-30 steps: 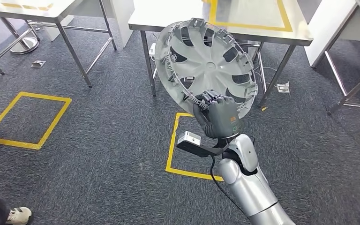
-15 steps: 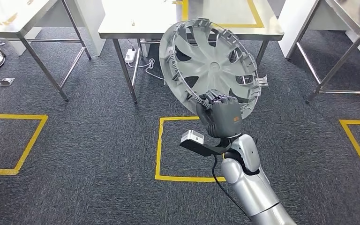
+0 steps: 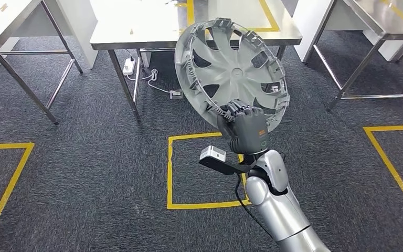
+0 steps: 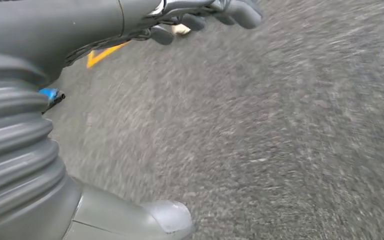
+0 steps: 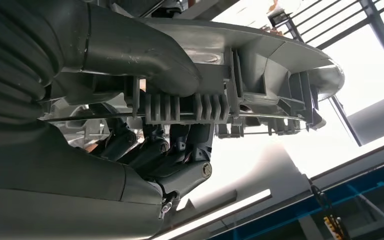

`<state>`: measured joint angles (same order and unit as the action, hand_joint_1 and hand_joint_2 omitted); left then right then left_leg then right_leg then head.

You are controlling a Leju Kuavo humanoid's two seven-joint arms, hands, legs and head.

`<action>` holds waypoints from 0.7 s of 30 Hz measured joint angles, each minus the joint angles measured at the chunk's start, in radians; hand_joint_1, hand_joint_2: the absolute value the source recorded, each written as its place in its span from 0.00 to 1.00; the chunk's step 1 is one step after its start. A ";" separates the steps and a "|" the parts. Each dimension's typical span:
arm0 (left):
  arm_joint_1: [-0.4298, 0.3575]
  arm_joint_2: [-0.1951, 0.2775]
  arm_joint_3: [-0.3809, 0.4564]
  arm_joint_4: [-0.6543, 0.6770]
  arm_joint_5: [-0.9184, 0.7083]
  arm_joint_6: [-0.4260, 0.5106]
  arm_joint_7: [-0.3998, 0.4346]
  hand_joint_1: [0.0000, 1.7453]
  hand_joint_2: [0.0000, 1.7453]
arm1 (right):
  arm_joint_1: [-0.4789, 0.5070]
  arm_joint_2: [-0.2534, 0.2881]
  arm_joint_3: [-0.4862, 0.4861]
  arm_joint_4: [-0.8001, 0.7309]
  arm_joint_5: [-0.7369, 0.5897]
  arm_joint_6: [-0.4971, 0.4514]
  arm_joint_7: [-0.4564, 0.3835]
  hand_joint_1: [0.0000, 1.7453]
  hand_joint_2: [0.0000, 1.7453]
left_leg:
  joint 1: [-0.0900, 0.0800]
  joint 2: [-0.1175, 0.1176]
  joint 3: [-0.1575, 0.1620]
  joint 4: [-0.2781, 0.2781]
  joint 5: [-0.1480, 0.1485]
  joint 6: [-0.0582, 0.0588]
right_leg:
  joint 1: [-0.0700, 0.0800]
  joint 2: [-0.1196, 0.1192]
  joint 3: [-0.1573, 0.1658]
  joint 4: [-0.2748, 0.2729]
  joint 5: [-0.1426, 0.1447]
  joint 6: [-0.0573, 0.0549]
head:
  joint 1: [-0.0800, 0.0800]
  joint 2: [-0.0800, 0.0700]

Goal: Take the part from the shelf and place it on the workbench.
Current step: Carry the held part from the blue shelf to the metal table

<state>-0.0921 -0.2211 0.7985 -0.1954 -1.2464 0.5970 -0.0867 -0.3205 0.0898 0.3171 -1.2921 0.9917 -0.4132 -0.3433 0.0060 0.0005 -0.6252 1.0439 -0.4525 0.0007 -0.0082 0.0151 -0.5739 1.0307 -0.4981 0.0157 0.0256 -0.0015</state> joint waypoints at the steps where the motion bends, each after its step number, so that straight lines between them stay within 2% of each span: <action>1: 0.000 0.000 0.000 0.000 0.001 0.001 0.000 0.00 1.00 | -0.001 0.000 0.000 0.000 0.000 0.001 0.000 1.00 1.00 | 0.001 -0.001 0.004 -0.003 -0.002 0.007 | -0.001 -0.002 -0.003 0.012 -0.008 0.006 | 0.001 0.000; 3: -0.001 0.000 0.001 0.000 0.002 0.002 -0.001 0.00 1.00 | -0.006 0.000 0.001 0.000 0.000 0.003 -0.002 1.00 1.00 | 0.003 -0.002 0.014 -0.007 -0.007 0.020 | -0.002 -0.007 -0.043 0.092 -0.047 0.016 | 0.004 0.000; 5: -0.001 -0.001 0.001 0.000 0.002 0.003 -0.002 0.00 1.00 | -0.010 0.000 0.002 0.001 0.000 0.004 -0.006 1.00 1.00 | 0.002 -0.002 0.020 -0.007 -0.014 0.027 | -0.002 -0.008 -0.122 0.227 -0.091 0.020 | 0.005 0.000; 6: 0.000 -0.001 0.001 0.000 0.003 0.004 -0.003 0.00 1.00 | -0.010 0.000 0.003 0.003 0.001 0.005 -0.007 1.00 1.00 | 0.000 -0.003 0.025 -0.007 -0.018 0.029 | -0.002 -0.009 -0.155 0.274 -0.096 0.020 | 0.005 0.000; 7: 0.001 -0.001 0.001 0.000 0.004 0.005 -0.003 0.00 1.00 | -0.010 0.000 0.003 0.004 0.001 0.006 -0.007 1.00 1.00 | -0.001 -0.004 0.031 -0.007 -0.023 0.029 | -0.001 -0.009 -0.172 0.288 -0.083 0.018 | 0.005 0.000; 8: 0.001 -0.001 0.001 0.000 0.005 0.005 -0.004 0.00 1.00 | -0.010 0.000 0.003 0.006 0.001 0.007 -0.007 1.00 1.00 | -0.002 -0.005 0.038 -0.007 -0.028 0.029 | -0.001 -0.009 -0.168 0.261 -0.051 0.014 | 0.005 0.000; 10: 0.000 -0.002 0.001 0.000 0.005 0.006 -0.005 0.00 1.00 | -0.012 0.000 0.003 0.008 0.001 0.007 -0.007 1.00 1.00 | -0.005 -0.007 0.054 -0.007 -0.040 0.026 | 0.005 -0.010 -0.119 0.127 0.035 -0.002 | 0.005 0.000; 11: -0.001 -0.003 0.001 0.000 0.005 0.006 -0.006 0.00 1.00 | -0.014 0.000 0.004 0.008 0.001 0.007 -0.008 1.00 1.00 | -0.007 -0.007 0.059 -0.006 -0.046 0.022 | 0.010 -0.012 -0.092 0.065 0.062 -0.011 | 0.005 0.000; 12: -0.002 -0.004 0.001 0.000 0.005 0.006 -0.006 0.00 1.00 | -0.016 0.000 0.004 0.008 0.002 0.007 -0.009 1.00 1.00 | -0.008 -0.007 0.061 -0.006 -0.050 0.018 | 0.014 -0.014 -0.073 0.023 0.074 -0.018 | 0.004 0.000; 14: -0.005 -0.005 0.001 0.000 0.005 0.006 -0.006 0.00 1.00 | -0.020 0.001 0.005 0.008 0.002 0.007 -0.009 1.00 1.00 | -0.008 -0.007 0.062 -0.007 -0.054 0.007 | 0.020 -0.014 -0.063 0.003 0.066 -0.026 | 0.004 0.000; 17: -0.007 -0.005 0.001 -0.002 0.005 0.006 -0.008 0.00 1.00 | -0.020 0.002 0.005 0.007 0.001 0.007 -0.007 1.00 1.00 | -0.009 -0.005 0.056 0.013 -0.072 -0.010 | 0.009 -0.012 -0.047 -0.011 0.062 -0.035 | 0.002 0.000; 19: -0.008 -0.005 0.001 -0.003 0.005 0.006 -0.011 0.00 1.00 | -0.020 0.003 0.004 0.007 0.002 0.007 -0.009 1.00 1.00 | -0.006 -0.005 0.006 0.108 -0.112 -0.021 | 0.004 -0.012 -0.035 -0.017 0.056 -0.042 | -0.001 0.000; 21: -0.009 -0.005 0.001 -0.003 0.005 0.006 -0.012 0.00 1.00 | -0.019 0.003 0.004 0.007 0.003 0.007 -0.010 1.00 1.00 | -0.001 -0.005 -0.070 0.232 -0.147 -0.030 | 0.003 -0.012 -0.026 -0.016 0.047 -0.045 | -0.002 0.000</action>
<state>-0.1011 -0.2256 0.8000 -0.1980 -1.2409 0.6025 -0.0987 -0.3390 0.0927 0.3216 -1.2853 0.9950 -0.4059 -0.3532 0.0050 -0.0042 -0.6954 1.2761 -0.6000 -0.0293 -0.0053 0.0029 -0.5998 1.0148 -0.4512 -0.0295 0.0234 -0.0015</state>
